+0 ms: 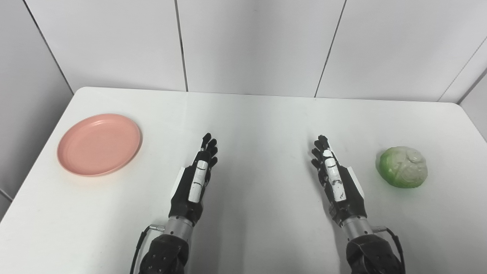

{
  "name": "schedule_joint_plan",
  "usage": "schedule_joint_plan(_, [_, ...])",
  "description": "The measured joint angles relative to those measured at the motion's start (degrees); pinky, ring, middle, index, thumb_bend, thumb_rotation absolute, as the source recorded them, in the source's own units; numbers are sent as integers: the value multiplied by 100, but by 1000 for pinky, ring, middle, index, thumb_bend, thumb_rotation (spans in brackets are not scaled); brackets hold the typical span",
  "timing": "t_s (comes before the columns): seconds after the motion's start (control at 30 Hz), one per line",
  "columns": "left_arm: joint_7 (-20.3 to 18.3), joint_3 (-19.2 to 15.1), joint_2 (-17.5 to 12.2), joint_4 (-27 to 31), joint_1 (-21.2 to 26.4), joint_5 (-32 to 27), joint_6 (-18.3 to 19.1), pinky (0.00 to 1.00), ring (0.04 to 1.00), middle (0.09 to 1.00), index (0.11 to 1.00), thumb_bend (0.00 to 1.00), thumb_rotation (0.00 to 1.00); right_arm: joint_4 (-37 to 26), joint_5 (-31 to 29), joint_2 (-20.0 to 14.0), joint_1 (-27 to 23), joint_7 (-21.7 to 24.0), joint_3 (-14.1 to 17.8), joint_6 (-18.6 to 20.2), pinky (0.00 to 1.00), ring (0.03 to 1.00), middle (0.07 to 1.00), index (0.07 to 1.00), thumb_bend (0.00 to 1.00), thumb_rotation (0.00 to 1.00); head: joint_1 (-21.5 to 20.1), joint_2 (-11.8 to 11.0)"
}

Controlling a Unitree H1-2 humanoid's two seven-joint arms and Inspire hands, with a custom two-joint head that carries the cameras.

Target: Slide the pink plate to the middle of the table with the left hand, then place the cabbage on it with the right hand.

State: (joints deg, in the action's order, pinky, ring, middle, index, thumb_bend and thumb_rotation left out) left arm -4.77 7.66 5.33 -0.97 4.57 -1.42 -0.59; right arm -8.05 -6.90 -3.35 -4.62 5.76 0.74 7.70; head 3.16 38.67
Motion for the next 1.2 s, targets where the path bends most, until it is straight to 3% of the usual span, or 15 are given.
schedule_joint_plan(0.17, [17, -2, 23, -62, 1, 5, -26, 1000, 1000, 1000, 1000, 691, 1000, 25, -26, -4, -6, 4, 54, -5, 1000, 1000, 1000, 1000, 587, 999, 308, -141])
schedule_joint_plan(0.33, [216, -49, 178, -232, 49, 28, -80, 1000, 1000, 1000, 1000, 637, 1000, 346, -402, -57, -37, 188, 201, -143, 1000, 1000, 1000, 1000, 671, 967, 1256, -580])
schedule_joint_plan(0.4, [319, -207, 277, -296, 187, 7, -139, 1000, 1000, 1000, 1000, 618, 999, 478, -457, -126, -50, 241, 274, -272, 1000, 1000, 1000, 1000, 679, 944, 1292, -598])
schedule_joint_plan(0.5, [441, -504, 358, -372, 560, -221, -270, 1000, 1000, 1000, 1000, 662, 973, 736, -597, -206, -102, 267, 448, -532, 1000, 1000, 1000, 1000, 683, 929, 1748, -930])
schedule_joint_plan(0.67, [539, -913, 273, -466, 1128, -376, -341, 1000, 1000, 1000, 1000, 706, 977, 875, -658, -300, -137, 343, 504, -711, 1000, 1000, 1000, 1000, 673, 942, 1925, -1073])
schedule_joint_plan(0.7, [585, -1002, 243, -517, 1216, -397, -351, 1000, 1000, 1000, 1000, 714, 986, 869, -651, -310, -135, 352, 502, -711, 1000, 1000, 1000, 1000, 624, 956, 2004, -1116])
schedule_joint_plan(0.87, [688, -1504, -44, -827, 1619, -682, -376, 1000, 1000, 1000, 1000, 731, 976, 867, -570, -321, -139, 347, 507, -743, 1000, 1000, 1000, 1000, 639, 971, 2013, -1160])
schedule_joint_plan(1.0, [691, -1784, -472, -846, 1884, -845, -341, 1000, 1000, 1000, 1000, 770, 998, 885, -566, -319, -152, 349, 506, -787, 1000, 1000, 1000, 1000, 625, 980, 2031, -1291])
schedule_joint_plan(1.2, [763, -2279, -1096, -993, 2071, -1007, -229, 1000, 985, 983, 983, 749, 1000, 883, -561, -321, -150, 349, 504, -789, 1000, 1000, 1000, 1000, 611, 978, 2101, -1371])
